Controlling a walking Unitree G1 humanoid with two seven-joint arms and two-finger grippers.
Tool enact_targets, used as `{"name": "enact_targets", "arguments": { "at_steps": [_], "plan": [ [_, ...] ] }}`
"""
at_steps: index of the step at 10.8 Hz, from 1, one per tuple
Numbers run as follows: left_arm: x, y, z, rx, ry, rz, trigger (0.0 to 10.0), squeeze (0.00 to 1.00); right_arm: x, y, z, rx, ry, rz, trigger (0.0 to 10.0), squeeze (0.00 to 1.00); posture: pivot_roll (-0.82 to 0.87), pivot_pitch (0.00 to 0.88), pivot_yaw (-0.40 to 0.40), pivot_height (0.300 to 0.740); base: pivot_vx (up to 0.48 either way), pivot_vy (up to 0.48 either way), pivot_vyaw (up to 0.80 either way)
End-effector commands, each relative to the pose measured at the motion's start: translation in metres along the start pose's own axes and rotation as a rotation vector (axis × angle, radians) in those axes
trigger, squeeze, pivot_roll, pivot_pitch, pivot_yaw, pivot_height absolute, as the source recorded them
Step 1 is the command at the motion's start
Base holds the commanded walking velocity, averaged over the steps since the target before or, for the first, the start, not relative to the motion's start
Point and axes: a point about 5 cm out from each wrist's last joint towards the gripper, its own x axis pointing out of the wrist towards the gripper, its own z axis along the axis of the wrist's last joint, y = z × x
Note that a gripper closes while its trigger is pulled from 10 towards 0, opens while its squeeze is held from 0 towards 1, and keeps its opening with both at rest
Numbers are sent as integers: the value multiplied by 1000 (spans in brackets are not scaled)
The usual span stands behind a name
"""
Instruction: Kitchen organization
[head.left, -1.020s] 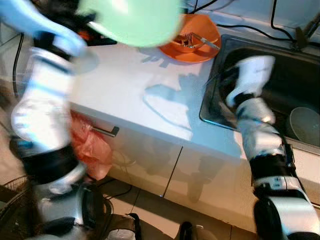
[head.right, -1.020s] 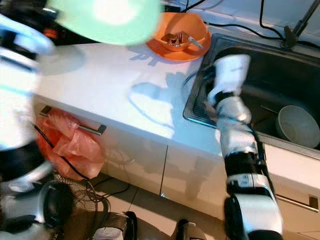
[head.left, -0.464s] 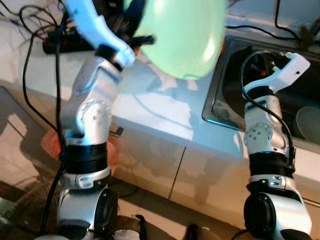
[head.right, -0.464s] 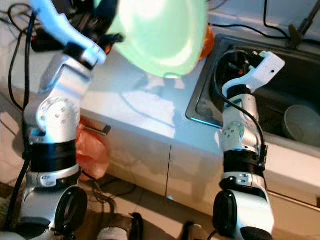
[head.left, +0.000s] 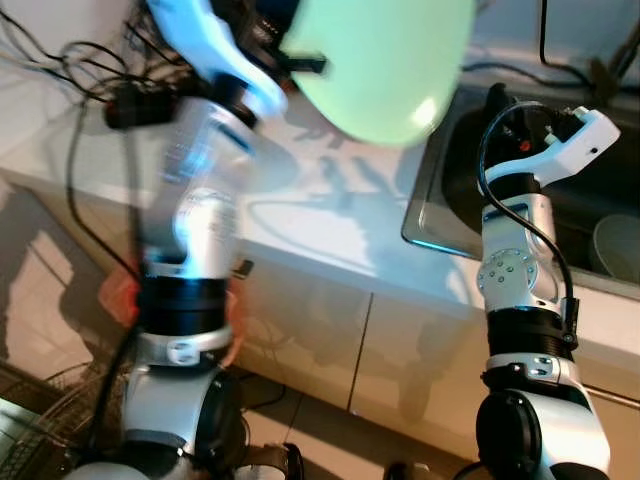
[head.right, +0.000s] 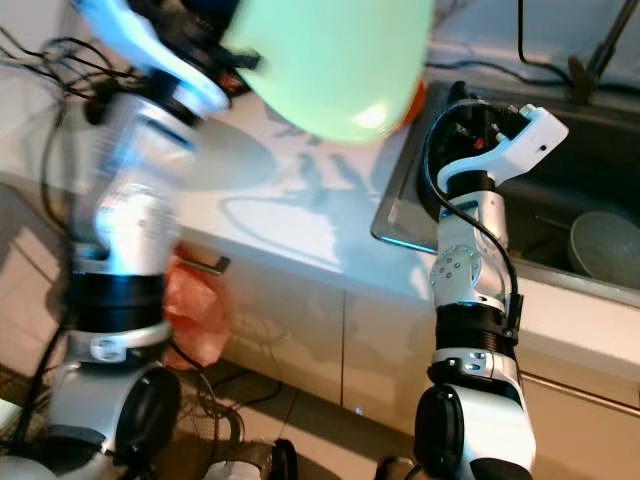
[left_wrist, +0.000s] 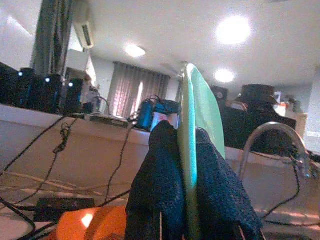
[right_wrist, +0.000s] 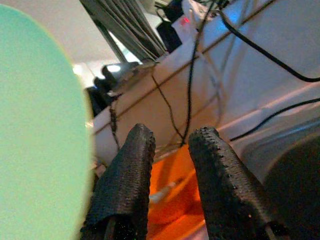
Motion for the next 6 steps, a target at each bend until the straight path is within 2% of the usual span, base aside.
{"name": "enact_targets", "arguments": {
  "at_steps": [1,3,6],
  "plan": [
    [1,-3,3,3,-44,-22,10000,0,2,6,2,38,-24,33,10000,0,58,0,67,740,0,0,0],
    [0,-7,-10,-22,-30,-26,10000,0,1,10,-3,64,-3,77,10000,0,58,0,52,740,0,0,0],
    [-4,-1,-13,-5,-17,-20,10000,0,1,4,-3,99,2,59,10000,0,65,0,51,740,0,0,0]
  ]
}}
